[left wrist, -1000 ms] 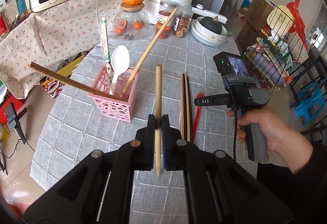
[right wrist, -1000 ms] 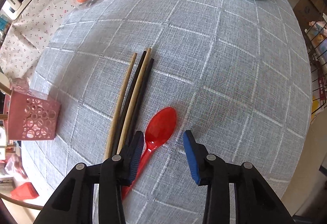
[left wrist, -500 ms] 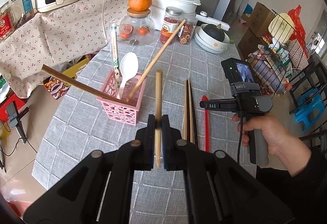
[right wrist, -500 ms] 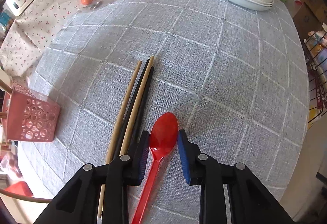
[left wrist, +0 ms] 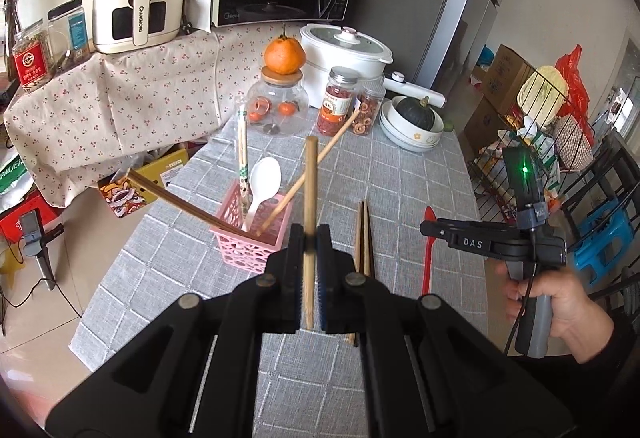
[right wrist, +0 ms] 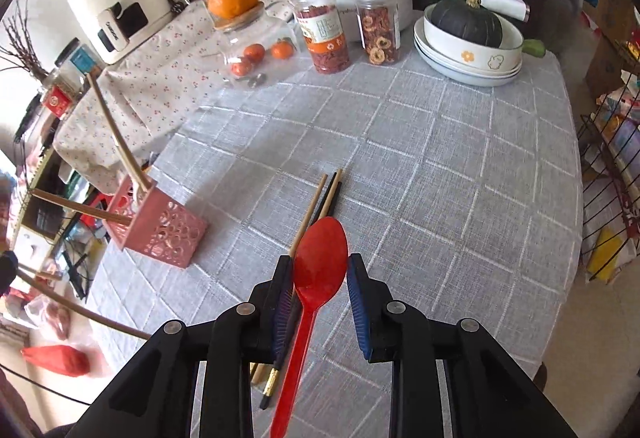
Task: Organize utensils
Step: 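Lower the chopstick into the pink holder and open the left gripper while the right gripper lifts the red spoon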
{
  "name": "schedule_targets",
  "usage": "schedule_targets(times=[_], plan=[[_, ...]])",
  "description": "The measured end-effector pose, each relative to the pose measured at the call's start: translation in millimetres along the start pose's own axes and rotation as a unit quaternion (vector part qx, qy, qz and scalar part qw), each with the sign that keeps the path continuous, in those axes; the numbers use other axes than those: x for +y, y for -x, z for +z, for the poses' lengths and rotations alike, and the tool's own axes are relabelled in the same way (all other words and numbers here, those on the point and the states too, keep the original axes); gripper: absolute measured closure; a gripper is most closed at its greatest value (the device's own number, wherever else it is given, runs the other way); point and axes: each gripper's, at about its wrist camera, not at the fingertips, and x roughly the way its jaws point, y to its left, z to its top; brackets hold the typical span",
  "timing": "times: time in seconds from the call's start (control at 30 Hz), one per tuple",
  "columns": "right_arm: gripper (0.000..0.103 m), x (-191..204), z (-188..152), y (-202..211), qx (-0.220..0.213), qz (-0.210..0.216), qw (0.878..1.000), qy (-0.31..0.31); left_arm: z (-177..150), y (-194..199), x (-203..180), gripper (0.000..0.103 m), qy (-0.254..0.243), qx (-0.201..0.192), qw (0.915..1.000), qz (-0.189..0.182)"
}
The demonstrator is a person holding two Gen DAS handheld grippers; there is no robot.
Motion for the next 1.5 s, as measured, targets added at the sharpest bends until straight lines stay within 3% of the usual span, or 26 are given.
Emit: schedule_targets(times=[0.2,0.33,0.47,0.63,1.03,1.33,1.5], plan=[[0.075,6.0,-2.4,37.7,-0.054,0.017,0.998,0.007,13.0,28.5,4.0,0.096,0.016,-0.069,0.9975,0.005],[0.075,13.0,-1.7,56.4,-0.082,0.029,0.996,0.011,20.3,48.1,11.5,0.096,0.043,-0.144,0.9881,0.03],[0.075,21.0,-0.7,64.0,-0.093,0.034,0.995,0.019,28.0,44.8,15.6,0.096,0.049,-0.172,0.9823,0.057],[0.075,26.4,1.0,62.4,-0.099,0.032,0.994,0.024,31.8,16.0,21.4,0.096,0.053,-0.164,0.9816,0.082],[0.075,33.1,2.2,58.8,-0.102,0.032,0.993,0.043,32.4,-39.6,23.7,0.096,0.047,-0.086,0.9893,0.108],[0.075,34.4,1.2,58.5,-0.101,0.033,0.993,0.043,34.6,-66.1,38.3,0.096,0.089,-0.049,0.9896,0.102],[0.075,35.8,1.4,59.5,-0.106,0.033,0.993,0.046,36.6,-71.3,37.8,0.096,0.088,-0.048,0.9903,0.096]])
